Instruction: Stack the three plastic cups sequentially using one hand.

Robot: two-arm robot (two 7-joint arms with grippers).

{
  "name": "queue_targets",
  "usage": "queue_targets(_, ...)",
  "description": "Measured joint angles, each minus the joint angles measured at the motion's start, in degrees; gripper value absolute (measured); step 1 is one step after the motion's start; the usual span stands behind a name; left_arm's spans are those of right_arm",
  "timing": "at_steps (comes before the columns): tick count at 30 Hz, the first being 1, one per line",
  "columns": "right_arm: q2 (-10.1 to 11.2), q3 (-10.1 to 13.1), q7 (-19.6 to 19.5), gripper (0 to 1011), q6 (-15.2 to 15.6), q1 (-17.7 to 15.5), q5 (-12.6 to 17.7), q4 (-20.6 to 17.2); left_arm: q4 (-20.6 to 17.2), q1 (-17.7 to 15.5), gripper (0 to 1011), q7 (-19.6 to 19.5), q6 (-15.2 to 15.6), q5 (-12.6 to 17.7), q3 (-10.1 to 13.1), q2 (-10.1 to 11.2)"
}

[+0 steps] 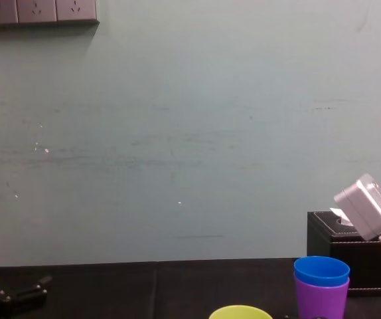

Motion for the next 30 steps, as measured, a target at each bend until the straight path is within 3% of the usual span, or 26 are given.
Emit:
queue_targets(9, 0.1, 0.0, -0.1, 1004, 0.0, 0.0, 0.0, 0.0, 0.0, 0.0, 1010, 0.0, 0.0, 0.0, 0.0, 0.0)
queue_targets(14, 0.1, 0.0, -0.1, 908, 0.0, 0.0, 0.0, -0.1, 0.0, 0.0, 1010, 0.0, 0.0, 0.0, 0.0, 0.0)
queue_targets(18, 0.1, 0.0, -0.1, 773, 0.0, 0.0, 0.0, -0.1, 0.0, 0.0, 1010, 0.0, 0.0, 0.0, 0.0, 0.0)
queue_targets(30, 0.1, 0.0, -0.1, 722, 0.0, -0.1, 0.0, -0.1, 0.0, 0.0, 1010, 0.0, 0.0, 0.0, 0.0, 0.0)
